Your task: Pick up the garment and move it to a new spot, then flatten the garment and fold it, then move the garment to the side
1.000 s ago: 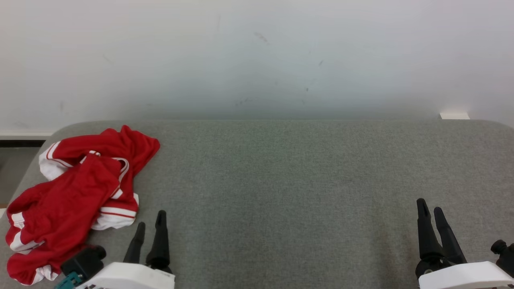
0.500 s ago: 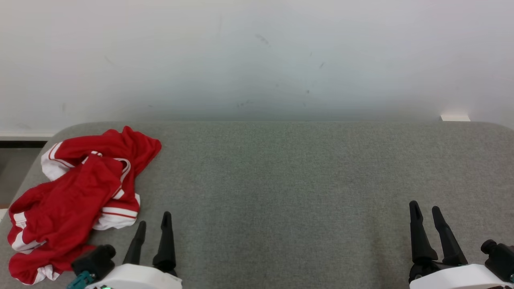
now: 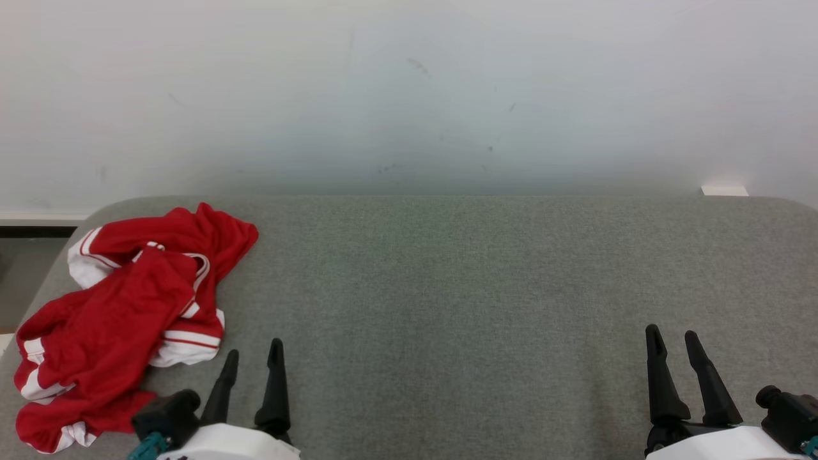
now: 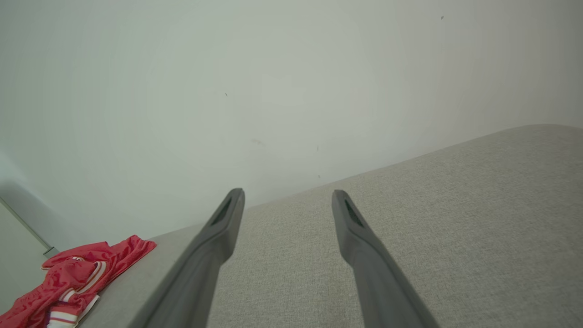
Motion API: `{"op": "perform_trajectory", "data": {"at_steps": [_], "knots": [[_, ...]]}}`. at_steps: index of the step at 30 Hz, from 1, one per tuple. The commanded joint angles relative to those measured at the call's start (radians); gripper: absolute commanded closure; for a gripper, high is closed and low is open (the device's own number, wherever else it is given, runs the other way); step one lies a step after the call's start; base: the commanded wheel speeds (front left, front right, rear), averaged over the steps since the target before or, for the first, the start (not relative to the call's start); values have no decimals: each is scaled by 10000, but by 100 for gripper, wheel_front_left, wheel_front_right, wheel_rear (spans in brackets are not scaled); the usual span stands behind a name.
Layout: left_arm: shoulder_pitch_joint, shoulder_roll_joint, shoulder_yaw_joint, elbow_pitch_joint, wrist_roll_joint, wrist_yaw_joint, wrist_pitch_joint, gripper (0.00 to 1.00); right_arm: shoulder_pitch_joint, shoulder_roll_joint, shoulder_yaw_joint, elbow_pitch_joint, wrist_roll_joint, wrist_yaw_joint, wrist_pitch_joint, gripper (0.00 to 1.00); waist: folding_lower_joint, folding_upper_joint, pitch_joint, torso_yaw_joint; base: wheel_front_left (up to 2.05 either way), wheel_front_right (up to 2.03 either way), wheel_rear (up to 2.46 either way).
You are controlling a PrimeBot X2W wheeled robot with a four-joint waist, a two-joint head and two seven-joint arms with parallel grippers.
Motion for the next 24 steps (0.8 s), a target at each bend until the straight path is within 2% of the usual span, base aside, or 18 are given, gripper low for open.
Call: {"op": "perform_trajectory", "data": {"at_steps": [1, 9, 24], "knots": [[-50, 64, -22, -92, 284, 37, -90, 0, 20, -58, -20, -7, -206, -14, -88, 0, 0, 0, -1, 2, 0, 0, 0], [-42, 71, -171, -253, 458, 17, -268, 0, 31, -63, 55, -16, -714, -15, -264, 0, 0, 0, -8, 17, 0, 0, 0], [72, 84, -357, -320, 1577, 160, -580, 0, -28, -70, 248, 20, -1658, -18, -575, 0, 0, 0, -3, -5, 0, 0, 0]]}}
